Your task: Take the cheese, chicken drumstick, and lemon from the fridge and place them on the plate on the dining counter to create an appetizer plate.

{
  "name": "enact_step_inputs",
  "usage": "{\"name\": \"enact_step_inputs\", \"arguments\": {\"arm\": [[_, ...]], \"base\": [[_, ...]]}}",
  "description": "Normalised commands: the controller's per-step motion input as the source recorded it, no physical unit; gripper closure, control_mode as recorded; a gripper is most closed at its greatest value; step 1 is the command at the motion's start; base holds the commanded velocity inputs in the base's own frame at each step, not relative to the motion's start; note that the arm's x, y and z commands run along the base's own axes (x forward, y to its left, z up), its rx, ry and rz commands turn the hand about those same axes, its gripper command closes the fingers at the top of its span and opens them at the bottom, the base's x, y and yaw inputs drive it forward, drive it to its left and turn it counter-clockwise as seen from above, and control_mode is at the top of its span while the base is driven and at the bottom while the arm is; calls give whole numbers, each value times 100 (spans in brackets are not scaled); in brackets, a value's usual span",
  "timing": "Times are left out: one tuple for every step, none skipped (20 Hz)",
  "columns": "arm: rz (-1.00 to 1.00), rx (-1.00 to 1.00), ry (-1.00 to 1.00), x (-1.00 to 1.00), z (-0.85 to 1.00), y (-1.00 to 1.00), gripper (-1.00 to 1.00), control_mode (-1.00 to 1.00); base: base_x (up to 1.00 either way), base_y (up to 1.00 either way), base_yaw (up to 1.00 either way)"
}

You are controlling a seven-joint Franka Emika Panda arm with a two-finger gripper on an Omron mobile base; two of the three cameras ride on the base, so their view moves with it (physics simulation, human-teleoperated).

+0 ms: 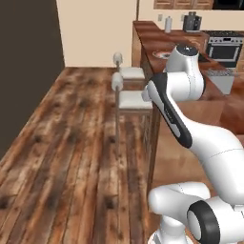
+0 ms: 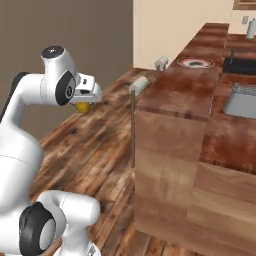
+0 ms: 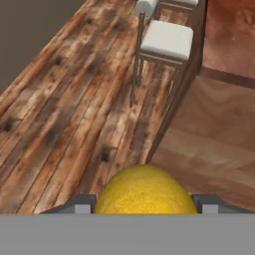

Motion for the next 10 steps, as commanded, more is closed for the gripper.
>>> {"name": "enact_step_inputs", "arguments": {"arm": [[0,0,0,0,0,0,100,100],[0,0,0,0,0,0,100,100],[0,0,0,0,0,0,100,100],[0,0,0,0,0,0,100,100],[0,0,0,0,0,0,100,100],[0,0,0,0,0,0,100,100],[0,0,0,0,0,0,100,100],[0,0,0,0,0,0,100,100],[0,0,0,0,0,0,100,100],[0,0,0,0,0,0,100,100]], "base": [[56,100,-54],[55,100,-53],[54,100,-53],[54,100,-53],[54,100,-53],[54,100,-53],[54,100,-53],[54,100,-53],[52,100,-53],[53,100,-53]]}}
